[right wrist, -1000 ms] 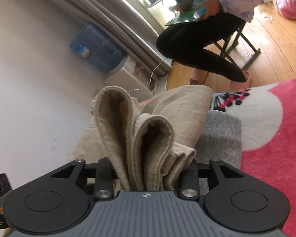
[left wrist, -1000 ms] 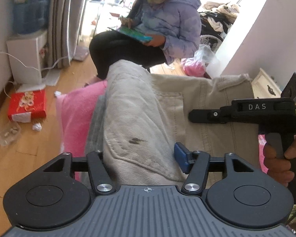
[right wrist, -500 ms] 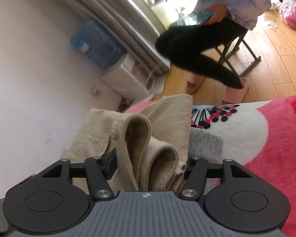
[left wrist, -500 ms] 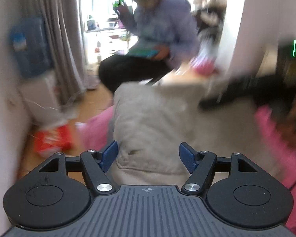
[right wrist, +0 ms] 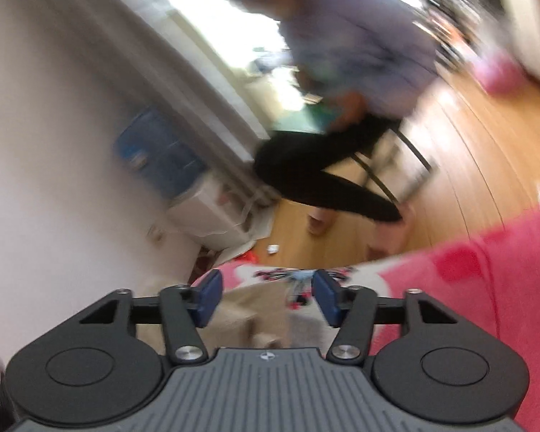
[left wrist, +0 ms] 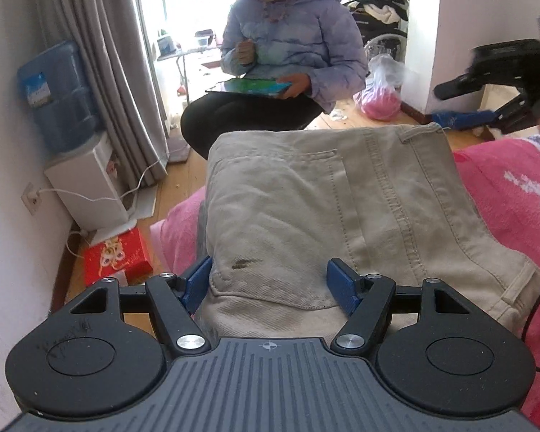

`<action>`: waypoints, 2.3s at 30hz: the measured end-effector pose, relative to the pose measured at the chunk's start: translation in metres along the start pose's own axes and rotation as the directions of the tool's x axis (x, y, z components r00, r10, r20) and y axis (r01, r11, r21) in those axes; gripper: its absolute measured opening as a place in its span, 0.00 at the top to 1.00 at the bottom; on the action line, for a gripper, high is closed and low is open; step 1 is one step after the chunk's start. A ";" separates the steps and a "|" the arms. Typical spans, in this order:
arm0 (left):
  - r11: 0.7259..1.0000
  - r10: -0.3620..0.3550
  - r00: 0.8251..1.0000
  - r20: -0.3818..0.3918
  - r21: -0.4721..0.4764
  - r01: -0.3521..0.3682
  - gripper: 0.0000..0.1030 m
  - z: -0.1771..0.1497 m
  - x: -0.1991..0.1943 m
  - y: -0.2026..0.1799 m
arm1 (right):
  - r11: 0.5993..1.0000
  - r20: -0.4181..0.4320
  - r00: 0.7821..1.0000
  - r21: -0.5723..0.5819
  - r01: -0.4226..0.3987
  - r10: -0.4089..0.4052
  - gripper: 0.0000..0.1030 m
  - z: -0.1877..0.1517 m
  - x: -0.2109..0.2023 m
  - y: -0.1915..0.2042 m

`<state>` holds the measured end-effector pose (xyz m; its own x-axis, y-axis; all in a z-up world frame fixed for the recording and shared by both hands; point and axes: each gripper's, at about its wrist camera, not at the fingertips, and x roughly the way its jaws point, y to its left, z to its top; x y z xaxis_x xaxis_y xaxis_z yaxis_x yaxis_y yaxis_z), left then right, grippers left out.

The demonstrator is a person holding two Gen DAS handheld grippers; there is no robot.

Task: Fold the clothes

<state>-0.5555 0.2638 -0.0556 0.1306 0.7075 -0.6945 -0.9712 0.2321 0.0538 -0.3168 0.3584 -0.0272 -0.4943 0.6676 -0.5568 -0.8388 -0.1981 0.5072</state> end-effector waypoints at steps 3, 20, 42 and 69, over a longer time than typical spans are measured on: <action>0.998 -0.025 1.000 -0.015 -0.061 0.025 0.32 -0.002 0.000 0.007 | 0.962 -0.075 0.997 -0.269 -0.047 0.027 0.59 -0.014 0.019 0.044; 0.979 -0.110 0.993 0.036 -0.168 0.115 0.33 -0.011 -0.031 0.039 | 0.947 -0.128 0.992 -0.320 -0.044 0.003 0.63 -0.087 -0.058 0.071; 1.000 -0.029 0.996 0.080 0.006 0.028 0.41 -0.041 -0.042 0.025 | 0.975 -0.158 0.981 -0.207 0.080 -0.114 0.63 -0.152 -0.040 0.078; 0.994 -0.090 0.995 0.038 -0.059 0.092 0.36 0.011 -0.001 -0.020 | 0.939 -0.050 0.977 -0.292 0.182 -0.206 0.61 -0.173 -0.038 0.096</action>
<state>-0.5337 0.2664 -0.0481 0.2247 0.7087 -0.6687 -0.9652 0.2561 -0.0528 -0.4175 0.1895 -0.0711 -0.3222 0.6570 -0.6816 -0.9443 -0.2735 0.1829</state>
